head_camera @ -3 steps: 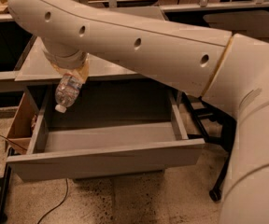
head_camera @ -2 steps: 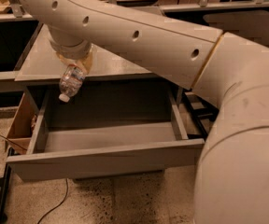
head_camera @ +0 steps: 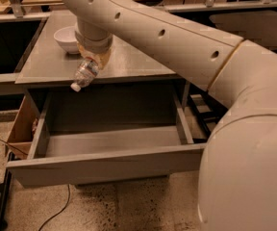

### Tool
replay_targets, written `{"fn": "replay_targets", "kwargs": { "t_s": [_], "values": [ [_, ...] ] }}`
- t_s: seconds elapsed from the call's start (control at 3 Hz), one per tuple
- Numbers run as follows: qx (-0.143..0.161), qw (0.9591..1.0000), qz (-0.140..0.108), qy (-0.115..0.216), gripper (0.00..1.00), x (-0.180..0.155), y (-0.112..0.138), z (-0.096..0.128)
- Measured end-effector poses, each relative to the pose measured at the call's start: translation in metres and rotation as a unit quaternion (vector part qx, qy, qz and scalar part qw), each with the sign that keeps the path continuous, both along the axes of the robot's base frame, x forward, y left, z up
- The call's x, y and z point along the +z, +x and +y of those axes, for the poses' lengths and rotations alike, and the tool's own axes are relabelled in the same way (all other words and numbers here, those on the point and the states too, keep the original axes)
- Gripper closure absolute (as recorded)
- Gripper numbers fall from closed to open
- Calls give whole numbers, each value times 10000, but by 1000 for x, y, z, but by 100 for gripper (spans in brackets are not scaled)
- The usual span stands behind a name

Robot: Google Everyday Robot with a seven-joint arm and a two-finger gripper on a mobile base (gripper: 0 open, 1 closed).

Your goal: Pick water bottle from top drawer and place on counter

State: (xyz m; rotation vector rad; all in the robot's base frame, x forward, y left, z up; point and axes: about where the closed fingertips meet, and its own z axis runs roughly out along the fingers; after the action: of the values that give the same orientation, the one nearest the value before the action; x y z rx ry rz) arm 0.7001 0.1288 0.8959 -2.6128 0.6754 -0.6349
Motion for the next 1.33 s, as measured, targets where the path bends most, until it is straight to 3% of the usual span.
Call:
{"fn": "replay_targets", "kwargs": {
  "t_s": [0.33, 0.67, 1.0, 1.33],
  "values": [
    [-497, 9975, -45, 495, 100, -3, 9, -25],
    [-1248, 9838, -172, 1277, 100, -10, 20, -53],
    [-1638, 9695, -255, 1805, 100, -13, 28, -64],
    [-1859, 9586, -350, 2128, 100, -12, 35, -67]
  ]
}}
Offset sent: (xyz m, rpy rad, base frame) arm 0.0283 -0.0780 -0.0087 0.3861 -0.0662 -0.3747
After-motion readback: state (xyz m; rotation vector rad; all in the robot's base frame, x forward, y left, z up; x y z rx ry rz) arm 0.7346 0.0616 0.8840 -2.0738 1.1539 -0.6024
